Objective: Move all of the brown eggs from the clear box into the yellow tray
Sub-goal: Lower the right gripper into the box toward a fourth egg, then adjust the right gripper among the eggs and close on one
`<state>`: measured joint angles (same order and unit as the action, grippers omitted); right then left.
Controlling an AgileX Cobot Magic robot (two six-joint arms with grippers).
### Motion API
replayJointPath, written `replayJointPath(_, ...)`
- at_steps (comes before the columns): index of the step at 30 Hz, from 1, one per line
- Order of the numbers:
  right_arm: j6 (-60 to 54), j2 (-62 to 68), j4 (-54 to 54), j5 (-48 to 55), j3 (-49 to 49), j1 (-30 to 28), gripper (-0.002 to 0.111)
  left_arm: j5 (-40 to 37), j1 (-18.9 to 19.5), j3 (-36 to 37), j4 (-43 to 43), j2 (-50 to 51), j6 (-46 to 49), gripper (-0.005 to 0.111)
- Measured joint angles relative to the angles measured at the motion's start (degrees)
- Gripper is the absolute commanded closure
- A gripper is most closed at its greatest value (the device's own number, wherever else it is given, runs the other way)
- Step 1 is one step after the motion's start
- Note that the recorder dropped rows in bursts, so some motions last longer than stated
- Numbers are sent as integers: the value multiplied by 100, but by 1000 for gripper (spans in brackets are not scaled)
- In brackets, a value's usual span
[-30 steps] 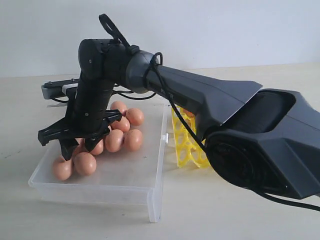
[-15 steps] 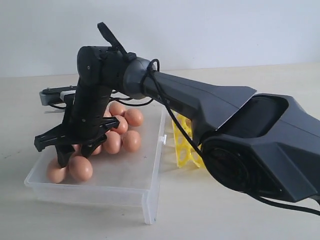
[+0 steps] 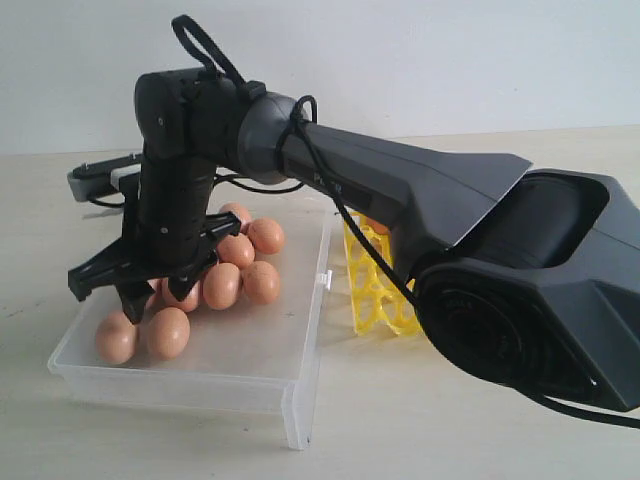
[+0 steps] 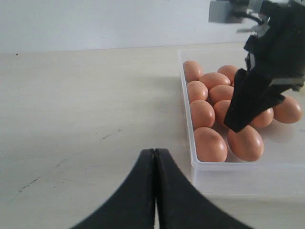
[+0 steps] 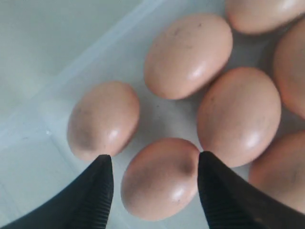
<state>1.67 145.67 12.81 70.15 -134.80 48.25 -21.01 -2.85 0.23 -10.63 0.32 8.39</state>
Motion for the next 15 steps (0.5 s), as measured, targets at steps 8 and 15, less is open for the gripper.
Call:
replayJointPath(8, 0, -23, -96, -14, 359, 38, 55, 0, 0, 0, 0, 0, 0, 107)
replayJointPath(15, 0, -23, -118, -23, 370, 38, 55, 0, 0, 0, 0, 0, 0, 107)
